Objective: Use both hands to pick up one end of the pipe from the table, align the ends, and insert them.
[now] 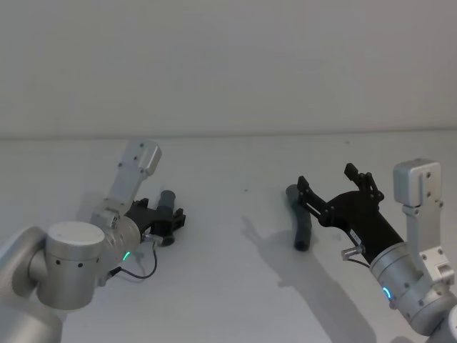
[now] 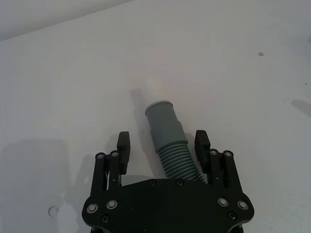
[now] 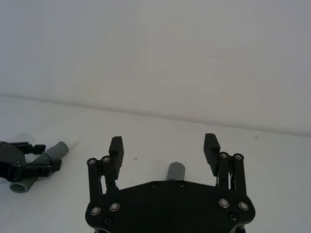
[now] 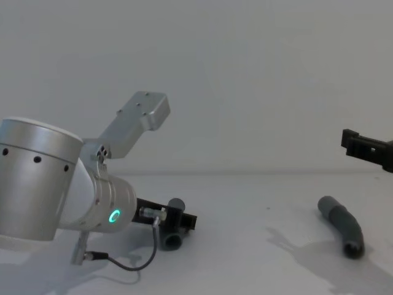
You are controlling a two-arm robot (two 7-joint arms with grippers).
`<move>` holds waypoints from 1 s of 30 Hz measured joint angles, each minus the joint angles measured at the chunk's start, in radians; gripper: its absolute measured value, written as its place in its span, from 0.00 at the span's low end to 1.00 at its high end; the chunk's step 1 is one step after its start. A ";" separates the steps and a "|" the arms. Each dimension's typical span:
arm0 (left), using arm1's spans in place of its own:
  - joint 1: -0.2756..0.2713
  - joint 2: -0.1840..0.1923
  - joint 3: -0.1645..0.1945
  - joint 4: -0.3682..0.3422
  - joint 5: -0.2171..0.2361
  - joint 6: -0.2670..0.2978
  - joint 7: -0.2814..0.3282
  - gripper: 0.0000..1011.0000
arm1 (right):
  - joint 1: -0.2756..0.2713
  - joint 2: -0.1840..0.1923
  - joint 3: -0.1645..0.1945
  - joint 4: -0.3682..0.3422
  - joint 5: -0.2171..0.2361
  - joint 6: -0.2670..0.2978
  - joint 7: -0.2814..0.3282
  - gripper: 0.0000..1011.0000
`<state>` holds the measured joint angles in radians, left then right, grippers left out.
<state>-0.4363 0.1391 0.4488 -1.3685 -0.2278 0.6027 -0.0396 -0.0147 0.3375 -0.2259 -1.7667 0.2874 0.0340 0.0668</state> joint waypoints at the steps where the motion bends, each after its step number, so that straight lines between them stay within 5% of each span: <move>1: 0.000 0.000 0.000 0.000 0.000 0.000 0.000 0.77 | 0.000 0.000 0.000 0.000 0.000 0.000 0.000 0.99; 30: 0.001 0.000 0.000 0.002 0.001 0.000 0.001 0.58 | 0.000 0.000 0.000 0.000 0.000 0.000 0.000 0.99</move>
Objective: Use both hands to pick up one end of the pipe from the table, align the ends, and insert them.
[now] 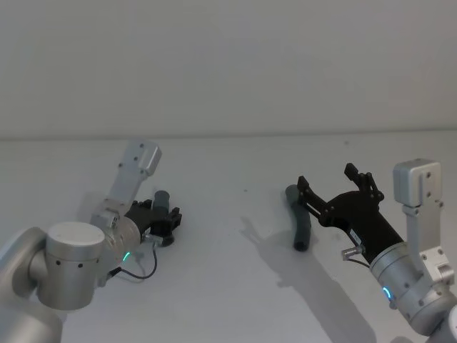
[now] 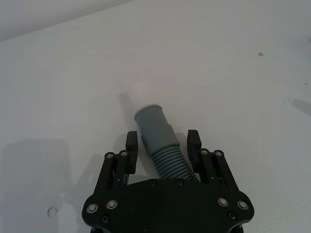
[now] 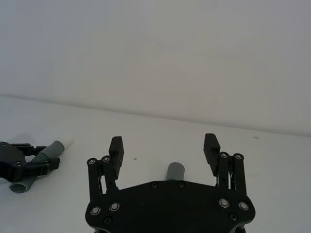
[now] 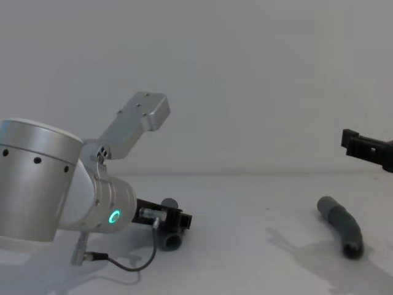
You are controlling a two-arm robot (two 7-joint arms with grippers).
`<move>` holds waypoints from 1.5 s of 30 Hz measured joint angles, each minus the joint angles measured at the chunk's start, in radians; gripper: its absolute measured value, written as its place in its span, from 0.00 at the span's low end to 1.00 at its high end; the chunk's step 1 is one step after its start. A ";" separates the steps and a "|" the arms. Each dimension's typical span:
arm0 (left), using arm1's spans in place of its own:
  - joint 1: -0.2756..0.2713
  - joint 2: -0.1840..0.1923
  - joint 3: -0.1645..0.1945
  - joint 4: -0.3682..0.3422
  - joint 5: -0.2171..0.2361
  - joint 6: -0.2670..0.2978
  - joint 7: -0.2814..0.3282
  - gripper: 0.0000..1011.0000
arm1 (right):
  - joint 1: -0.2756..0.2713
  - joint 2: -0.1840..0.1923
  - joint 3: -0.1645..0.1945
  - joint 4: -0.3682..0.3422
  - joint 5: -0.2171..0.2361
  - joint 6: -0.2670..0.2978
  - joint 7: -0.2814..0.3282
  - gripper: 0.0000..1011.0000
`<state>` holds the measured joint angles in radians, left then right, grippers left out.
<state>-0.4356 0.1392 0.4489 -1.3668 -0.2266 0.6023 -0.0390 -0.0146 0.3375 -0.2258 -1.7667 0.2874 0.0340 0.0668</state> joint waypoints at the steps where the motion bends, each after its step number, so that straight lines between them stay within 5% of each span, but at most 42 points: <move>1: 0.000 0.000 0.000 0.000 0.000 0.000 0.000 0.57 | 0.000 0.000 0.000 0.000 0.000 0.000 0.000 0.99; 45: 0.000 0.000 -0.001 0.000 0.000 0.001 0.000 0.34 | 0.000 0.000 0.000 0.000 0.000 0.000 0.000 0.99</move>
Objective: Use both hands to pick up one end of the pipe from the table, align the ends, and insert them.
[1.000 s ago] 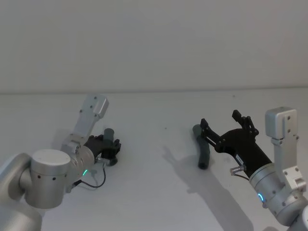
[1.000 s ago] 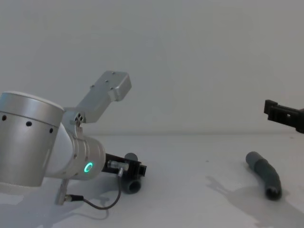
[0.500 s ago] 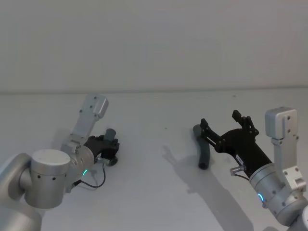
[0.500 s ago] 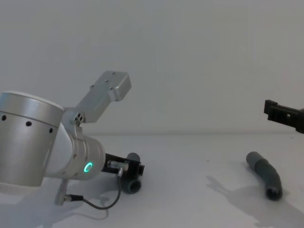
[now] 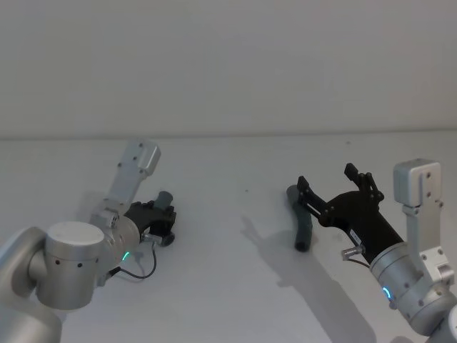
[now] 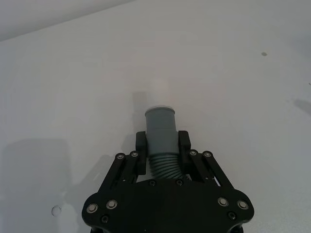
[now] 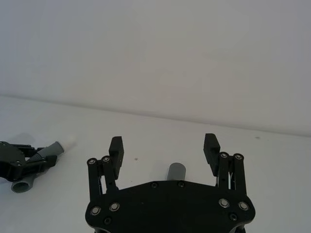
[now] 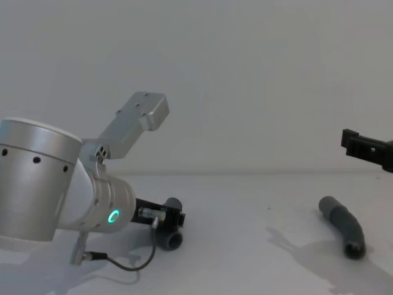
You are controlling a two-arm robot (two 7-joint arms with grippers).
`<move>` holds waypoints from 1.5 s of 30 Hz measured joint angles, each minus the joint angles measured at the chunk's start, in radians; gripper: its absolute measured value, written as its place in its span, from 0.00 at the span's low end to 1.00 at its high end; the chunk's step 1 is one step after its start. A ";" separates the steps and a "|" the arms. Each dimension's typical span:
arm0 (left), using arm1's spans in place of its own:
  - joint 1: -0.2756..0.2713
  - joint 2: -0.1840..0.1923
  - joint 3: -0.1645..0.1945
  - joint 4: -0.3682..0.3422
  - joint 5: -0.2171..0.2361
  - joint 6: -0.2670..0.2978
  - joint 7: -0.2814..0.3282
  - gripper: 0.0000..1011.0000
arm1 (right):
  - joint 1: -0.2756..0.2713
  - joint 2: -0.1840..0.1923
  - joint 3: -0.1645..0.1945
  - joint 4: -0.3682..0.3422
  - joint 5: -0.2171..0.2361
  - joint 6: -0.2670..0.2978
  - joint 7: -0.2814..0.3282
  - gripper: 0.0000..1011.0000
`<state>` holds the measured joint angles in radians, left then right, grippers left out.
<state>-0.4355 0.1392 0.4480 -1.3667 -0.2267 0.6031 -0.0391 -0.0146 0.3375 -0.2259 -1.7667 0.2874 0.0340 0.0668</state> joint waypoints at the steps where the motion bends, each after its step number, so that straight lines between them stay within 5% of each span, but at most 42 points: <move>1: 0.000 0.000 0.000 0.000 0.000 0.000 0.000 0.34 | 0.000 0.000 0.000 0.000 0.000 0.000 0.000 0.99; 18: -0.027 0.012 0.017 0.040 0.009 -0.039 -0.043 0.34 | 0.000 0.000 0.000 0.000 0.000 0.000 0.000 0.99; 45: -0.216 0.082 0.126 0.238 0.064 -0.335 -0.396 0.34 | 0.000 0.000 0.000 0.000 0.000 0.000 0.000 0.99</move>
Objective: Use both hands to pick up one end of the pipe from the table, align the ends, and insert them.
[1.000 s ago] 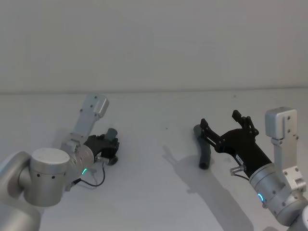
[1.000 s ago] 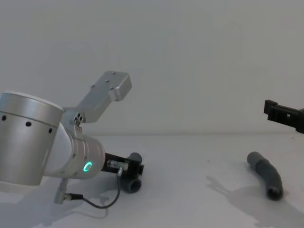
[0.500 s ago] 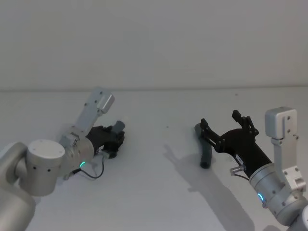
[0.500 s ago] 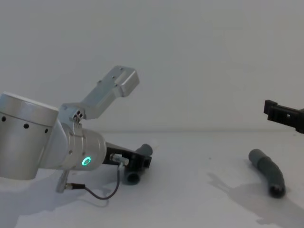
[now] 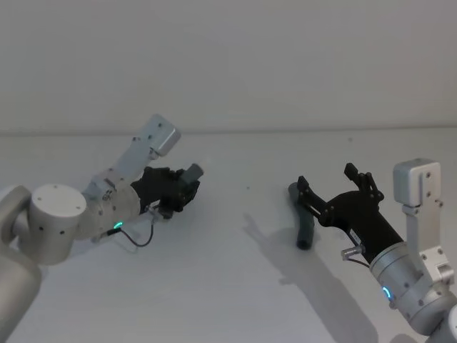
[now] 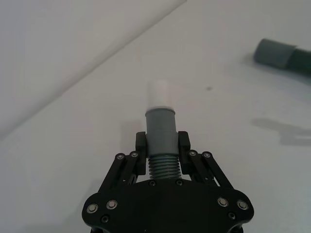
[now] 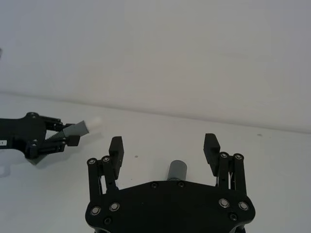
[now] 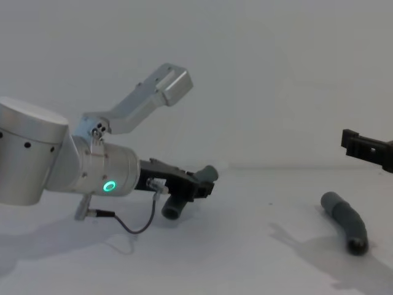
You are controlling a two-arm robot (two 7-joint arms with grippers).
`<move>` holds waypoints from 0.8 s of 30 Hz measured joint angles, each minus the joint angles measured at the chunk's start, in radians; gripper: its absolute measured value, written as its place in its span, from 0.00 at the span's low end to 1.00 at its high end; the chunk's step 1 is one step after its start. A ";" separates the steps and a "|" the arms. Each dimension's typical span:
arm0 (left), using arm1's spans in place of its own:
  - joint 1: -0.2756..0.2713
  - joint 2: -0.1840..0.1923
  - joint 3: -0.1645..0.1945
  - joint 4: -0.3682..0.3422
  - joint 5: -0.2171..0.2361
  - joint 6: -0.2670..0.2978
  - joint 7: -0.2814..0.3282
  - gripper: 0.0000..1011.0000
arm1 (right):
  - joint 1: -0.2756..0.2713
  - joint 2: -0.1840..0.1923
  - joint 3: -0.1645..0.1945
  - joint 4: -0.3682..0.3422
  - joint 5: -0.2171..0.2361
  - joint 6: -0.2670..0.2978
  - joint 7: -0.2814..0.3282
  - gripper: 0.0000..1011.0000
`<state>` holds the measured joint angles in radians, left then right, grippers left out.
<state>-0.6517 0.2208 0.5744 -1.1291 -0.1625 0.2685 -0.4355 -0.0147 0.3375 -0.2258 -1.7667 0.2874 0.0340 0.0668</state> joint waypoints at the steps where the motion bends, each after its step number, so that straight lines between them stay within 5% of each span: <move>1: -0.003 0.001 0.002 0.002 0.001 -0.008 -0.010 0.34 | 0.000 0.000 0.000 0.000 0.000 0.000 0.000 0.99; 24: -0.139 0.075 0.084 0.035 0.000 -0.231 -0.333 0.34 | 0.000 0.000 0.000 0.000 0.000 0.000 0.000 0.99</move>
<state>-0.7905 0.2960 0.6582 -1.0939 -0.1623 0.0378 -0.7682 -0.0146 0.3375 -0.2258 -1.7667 0.2874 0.0340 0.0668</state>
